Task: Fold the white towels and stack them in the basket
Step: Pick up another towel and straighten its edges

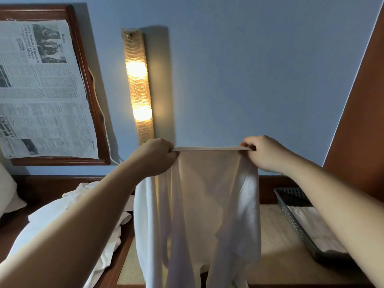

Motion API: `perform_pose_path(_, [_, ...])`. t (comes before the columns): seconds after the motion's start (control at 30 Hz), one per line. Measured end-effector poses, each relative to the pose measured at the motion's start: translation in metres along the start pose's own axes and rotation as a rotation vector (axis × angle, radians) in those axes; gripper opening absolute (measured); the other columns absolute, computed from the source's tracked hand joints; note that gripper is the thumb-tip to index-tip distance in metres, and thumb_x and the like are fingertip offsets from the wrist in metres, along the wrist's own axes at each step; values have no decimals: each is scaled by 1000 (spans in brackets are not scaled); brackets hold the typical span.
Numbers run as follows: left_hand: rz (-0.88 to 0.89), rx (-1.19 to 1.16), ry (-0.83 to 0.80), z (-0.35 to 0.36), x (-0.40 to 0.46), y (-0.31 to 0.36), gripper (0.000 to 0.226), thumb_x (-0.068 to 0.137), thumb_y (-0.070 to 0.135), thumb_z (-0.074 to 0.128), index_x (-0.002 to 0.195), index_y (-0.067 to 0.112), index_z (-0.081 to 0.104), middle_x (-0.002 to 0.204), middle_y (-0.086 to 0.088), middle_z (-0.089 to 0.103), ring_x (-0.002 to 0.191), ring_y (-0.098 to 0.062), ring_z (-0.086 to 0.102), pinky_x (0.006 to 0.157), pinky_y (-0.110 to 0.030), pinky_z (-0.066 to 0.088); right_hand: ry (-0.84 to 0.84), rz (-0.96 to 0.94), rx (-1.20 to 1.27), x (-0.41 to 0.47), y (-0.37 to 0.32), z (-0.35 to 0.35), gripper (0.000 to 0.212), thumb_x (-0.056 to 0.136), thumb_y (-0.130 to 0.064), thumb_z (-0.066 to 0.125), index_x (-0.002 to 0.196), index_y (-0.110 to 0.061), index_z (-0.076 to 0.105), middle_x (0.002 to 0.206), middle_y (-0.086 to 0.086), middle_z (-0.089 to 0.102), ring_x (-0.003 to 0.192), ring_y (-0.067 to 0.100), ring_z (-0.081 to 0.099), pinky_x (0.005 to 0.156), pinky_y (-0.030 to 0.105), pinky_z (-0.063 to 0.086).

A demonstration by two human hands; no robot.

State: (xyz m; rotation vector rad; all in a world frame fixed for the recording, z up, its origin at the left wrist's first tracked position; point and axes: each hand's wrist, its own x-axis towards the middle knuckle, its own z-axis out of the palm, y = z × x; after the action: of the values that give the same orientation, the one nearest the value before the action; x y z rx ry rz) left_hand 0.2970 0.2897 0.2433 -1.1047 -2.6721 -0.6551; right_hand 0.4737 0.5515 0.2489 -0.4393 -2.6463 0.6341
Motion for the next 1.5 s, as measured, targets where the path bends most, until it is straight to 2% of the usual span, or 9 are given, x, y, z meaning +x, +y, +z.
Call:
perform_pose_path(0.1, [44,-18,3,16,-5,16,26,94,56,62,90,31,65,71,9,57,76,-17,62,65,-31,44,-42,50,212,6,-18,-1,21,101,-25,57,93,-19,76,88,7,73,80,22,64,72,36,49])
perform_pose_path(0.23, [210,-57,56,34,-11,55,52,84,76,63,120,38,62,59,7,47,58,-2,45,58,-29,37,-87,50,272,15,-46,-1,47,101,-43,55,97,4,60,81,9,49,77,23,44,73,38,33])
perform_pose_path(0.4, [206,-157,236,26,0,72,28,96,57,56,101,35,71,56,6,56,64,-15,60,59,-32,48,-98,66,345,17,-60,-6,43,102,-42,63,85,-3,65,77,8,67,73,23,60,70,35,46])
perform_pose_path(0.5, [226,-115,274,23,-1,73,36,89,70,56,104,38,59,55,5,55,60,-12,57,55,-31,43,-68,71,426,15,-61,-7,32,96,-42,73,85,-12,76,85,7,78,87,29,74,83,41,59])
perform_pose_path(0.77, [215,-121,275,33,0,72,33,96,61,56,82,31,53,67,5,58,72,-23,59,56,-32,37,-37,24,372,17,-61,-2,46,89,-48,78,90,-3,73,81,17,71,71,19,62,70,30,50])
perform_pose_path(0.93, [221,-187,211,21,5,57,27,97,47,65,77,29,59,62,4,55,62,-13,53,55,-30,37,-62,-17,320,11,-48,-14,13,89,-35,83,89,-22,80,89,4,78,92,24,73,84,37,59])
perform_pose_path(1.1, [170,-85,224,4,13,36,34,97,45,64,71,29,52,66,4,58,67,-17,56,59,-31,41,10,-54,-34,4,-25,-8,3,96,-30,70,94,-31,70,86,-2,67,78,17,64,63,29,45])
perform_pose_path(1.3, [70,-31,275,-14,20,0,25,97,42,64,80,24,62,75,1,61,77,-25,56,64,-33,37,206,-23,-56,-1,5,-7,7,101,-26,64,98,-22,70,93,-5,69,88,15,64,68,30,49])
perform_pose_path(1.5, [23,0,199,1,20,0,20,97,47,62,87,30,64,88,1,68,88,-26,63,70,-34,48,92,94,-212,9,-2,-3,31,102,-26,56,80,-4,59,76,10,62,74,29,58,60,34,37])
